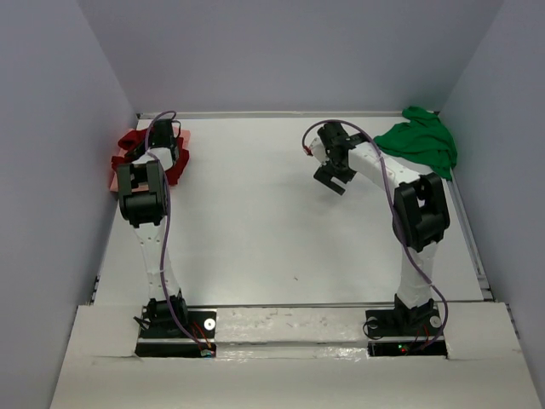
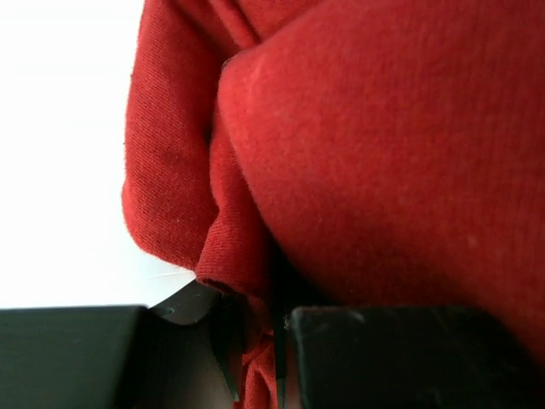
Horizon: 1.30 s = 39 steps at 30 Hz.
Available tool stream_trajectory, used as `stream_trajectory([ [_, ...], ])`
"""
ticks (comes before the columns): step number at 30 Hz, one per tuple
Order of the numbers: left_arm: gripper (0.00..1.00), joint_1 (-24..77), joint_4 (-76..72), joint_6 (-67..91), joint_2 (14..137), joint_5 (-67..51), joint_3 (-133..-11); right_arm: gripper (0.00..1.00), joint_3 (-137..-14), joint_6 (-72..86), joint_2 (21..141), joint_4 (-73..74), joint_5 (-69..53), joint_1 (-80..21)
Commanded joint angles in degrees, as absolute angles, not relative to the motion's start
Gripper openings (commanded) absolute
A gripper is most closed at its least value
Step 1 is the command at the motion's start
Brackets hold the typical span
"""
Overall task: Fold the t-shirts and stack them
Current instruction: Neatly place the folded tshirt to the corner
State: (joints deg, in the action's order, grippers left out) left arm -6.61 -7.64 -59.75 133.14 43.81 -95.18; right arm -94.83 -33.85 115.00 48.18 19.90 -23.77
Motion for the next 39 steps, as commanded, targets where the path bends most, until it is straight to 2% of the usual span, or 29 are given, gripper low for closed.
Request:
stream_trajectory([
  [1,0.33,-7.0,-10.5,-59.5,133.5,44.5,-96.2,1.00,-94.0,-34.7,111.2,48.4,22.0,-23.0],
  [3,0.39,-7.1,-11.1,-60.0,133.6,44.9,-96.2,1.00,-93.7,-34.7,111.1,48.4,22.1,-23.0],
  [6,0.61,-7.1,-13.5,-61.2,133.4,45.6,-95.5,1.00,-93.7,-34.6,110.8,48.4,22.2,-23.0],
  [9,0.72,-7.0,-15.3,-62.0,133.3,46.6,-94.5,1.00,-93.6,-34.6,110.7,48.4,22.4,-23.0],
  [13,0.99,-7.0,-20.2,-64.3,132.1,48.6,-91.8,1.00,-93.5,-34.7,110.5,48.4,22.5,-22.5],
  [20,0.99,-7.0,-21.2,-65.2,127.5,51.4,-91.7,1.00,-93.3,-34.7,109.9,48.4,22.0,-22.5],
  [27,0.99,-6.2,-21.5,-67.9,117.0,53.0,-93.2,1.00,-93.3,-34.8,108.6,48.4,20.7,-22.5],
  [30,0.99,-4.7,-15.7,-62.7,112.5,51.2,-95.7,1.00,-93.2,-35.1,108.3,48.3,20.0,-22.5],
  [34,0.99,-3.1,6.5,-49.6,110.1,42.0,-105.4,1.00,-93.7,-35.4,108.3,48.3,19.3,-22.5],
  [37,0.99,-2.9,26.5,-35.6,109.3,21.2,-111.9,1.00,-94.2,-35.0,109.1,49.0,19.5,-21.9],
  [39,0.99,-2.9,28.7,-33.1,107.8,14.5,-110.9,1.00,-94.0,-34.5,109.4,49.3,20.3,-21.4],
])
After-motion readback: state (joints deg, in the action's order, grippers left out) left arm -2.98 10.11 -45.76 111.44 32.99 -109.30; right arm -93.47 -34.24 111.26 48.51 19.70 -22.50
